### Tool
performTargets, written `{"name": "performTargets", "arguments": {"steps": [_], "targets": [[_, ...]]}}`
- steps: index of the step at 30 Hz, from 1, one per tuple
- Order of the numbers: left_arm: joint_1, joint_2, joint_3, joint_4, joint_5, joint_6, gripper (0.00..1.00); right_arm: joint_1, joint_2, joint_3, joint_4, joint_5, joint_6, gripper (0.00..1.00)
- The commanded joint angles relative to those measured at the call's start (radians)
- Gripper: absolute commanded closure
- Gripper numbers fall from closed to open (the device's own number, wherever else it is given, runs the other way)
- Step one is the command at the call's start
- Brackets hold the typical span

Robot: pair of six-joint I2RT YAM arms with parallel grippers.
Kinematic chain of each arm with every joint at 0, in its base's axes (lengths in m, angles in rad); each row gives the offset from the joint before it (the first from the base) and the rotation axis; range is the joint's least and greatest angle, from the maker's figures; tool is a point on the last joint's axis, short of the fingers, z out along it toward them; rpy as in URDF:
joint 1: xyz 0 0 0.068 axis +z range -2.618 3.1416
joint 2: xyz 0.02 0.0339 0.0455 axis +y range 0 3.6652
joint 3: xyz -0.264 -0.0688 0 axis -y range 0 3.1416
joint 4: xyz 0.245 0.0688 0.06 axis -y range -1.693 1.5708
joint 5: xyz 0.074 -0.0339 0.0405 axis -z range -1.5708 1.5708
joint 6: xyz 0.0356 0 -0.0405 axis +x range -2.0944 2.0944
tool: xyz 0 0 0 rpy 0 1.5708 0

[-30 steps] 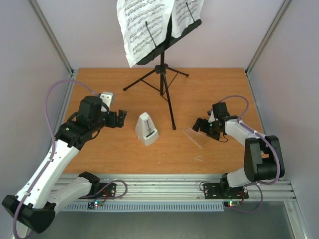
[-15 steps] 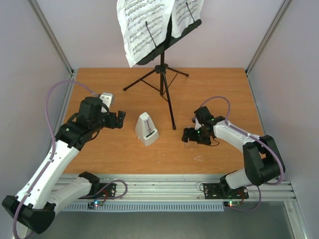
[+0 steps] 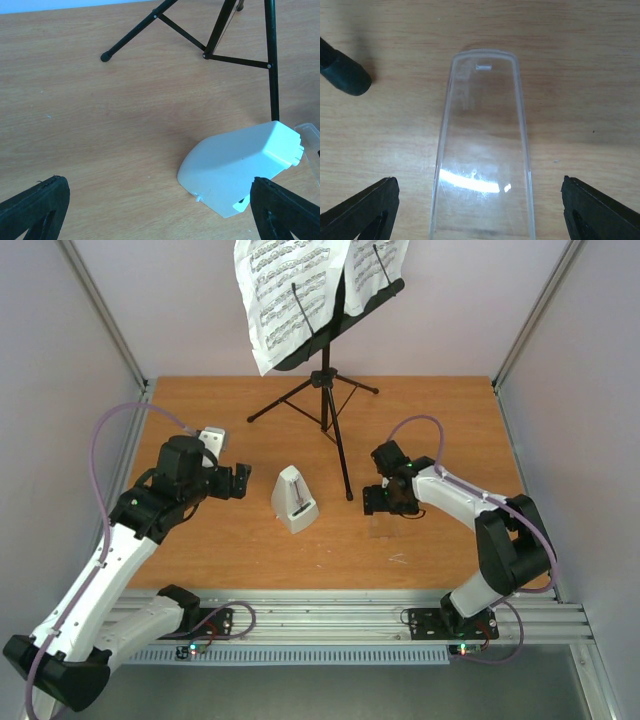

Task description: Pack up the instrument practice props

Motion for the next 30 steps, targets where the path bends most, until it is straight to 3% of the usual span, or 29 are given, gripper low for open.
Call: {"name": "performTargets", "arguments": {"steps": [1,30], "targets": [[0.005,-0.019,-0.009,0.013,-0.008,0.014,0.01,0.021,0.053,0.031,-0.035,0.068,-0.001,0.11],[0.004,-0.016,-0.012,0.013,0.006,0.014,0.01,0.084,0.218,0.092,-0.061,0.110,-0.006,0.30]]}}
